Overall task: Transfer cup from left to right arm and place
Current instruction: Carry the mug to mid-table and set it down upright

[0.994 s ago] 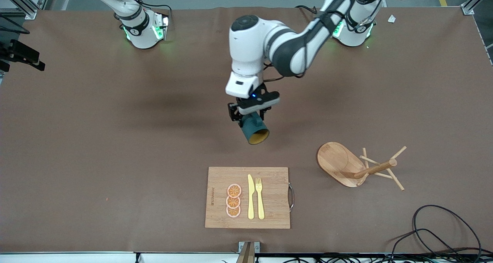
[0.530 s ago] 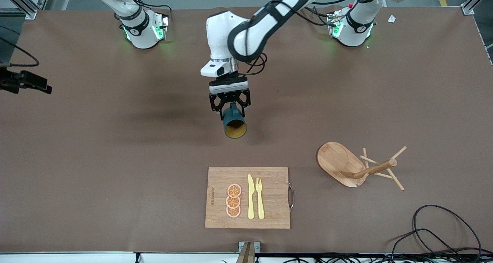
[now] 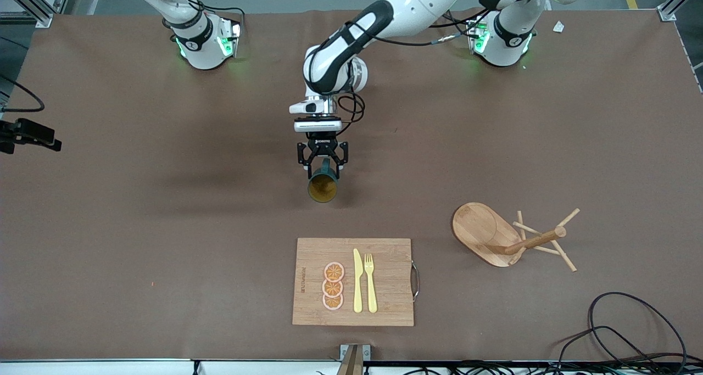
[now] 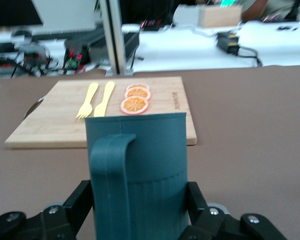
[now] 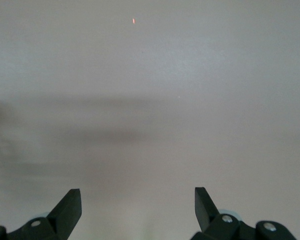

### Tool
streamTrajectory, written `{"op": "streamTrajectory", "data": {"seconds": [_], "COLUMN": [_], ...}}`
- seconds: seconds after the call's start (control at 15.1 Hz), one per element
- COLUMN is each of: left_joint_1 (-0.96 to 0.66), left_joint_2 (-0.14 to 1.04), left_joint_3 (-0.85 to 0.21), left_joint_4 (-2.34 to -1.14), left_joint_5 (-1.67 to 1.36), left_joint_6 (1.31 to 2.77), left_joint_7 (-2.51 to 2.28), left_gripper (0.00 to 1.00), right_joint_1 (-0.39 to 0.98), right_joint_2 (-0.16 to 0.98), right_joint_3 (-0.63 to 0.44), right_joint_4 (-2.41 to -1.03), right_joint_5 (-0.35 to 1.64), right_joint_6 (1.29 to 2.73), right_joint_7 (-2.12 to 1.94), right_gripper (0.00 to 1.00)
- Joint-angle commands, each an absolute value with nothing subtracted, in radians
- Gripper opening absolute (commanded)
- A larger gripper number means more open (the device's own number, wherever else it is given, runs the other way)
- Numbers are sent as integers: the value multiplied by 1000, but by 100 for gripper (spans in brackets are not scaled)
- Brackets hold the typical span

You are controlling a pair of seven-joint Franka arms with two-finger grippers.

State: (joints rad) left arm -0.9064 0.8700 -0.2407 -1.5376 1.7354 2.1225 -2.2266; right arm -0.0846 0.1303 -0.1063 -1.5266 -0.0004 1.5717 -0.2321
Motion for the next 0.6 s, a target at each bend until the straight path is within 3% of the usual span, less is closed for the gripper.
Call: {"op": "streamTrajectory", "data": {"seconds": [0.0,0.2,0.4,0.53], "left_joint_1": [-923,-923,-937,-939], "left_joint_2": [952,1008,1022,1022], "left_joint_3": [-230,-230,-230,-235], "left_joint_4": [-1503,-1505,-1508,-1520], "left_joint_5": [1921,2048,2051,2040], "left_joint_6": [2054,1981,1937,1936], "left_joint_7": [-2337,-2407,-2433,-2442], "left_gripper": [53,54,64,91], "right_joint_1": [-113,-120,-95,-52], "right_joint_2": [144,147,147,147], "right_joint_3": [-92,-92,-86,-86], "right_joint_4": [-1520,-1526,-1535,-1542], "right_joint_5": [-11,-6,2,2], "right_joint_6": [1585,1586,1577,1578], "right_joint_7": [-252,-207,10,159], "right_gripper": [100,100,100,100]}}
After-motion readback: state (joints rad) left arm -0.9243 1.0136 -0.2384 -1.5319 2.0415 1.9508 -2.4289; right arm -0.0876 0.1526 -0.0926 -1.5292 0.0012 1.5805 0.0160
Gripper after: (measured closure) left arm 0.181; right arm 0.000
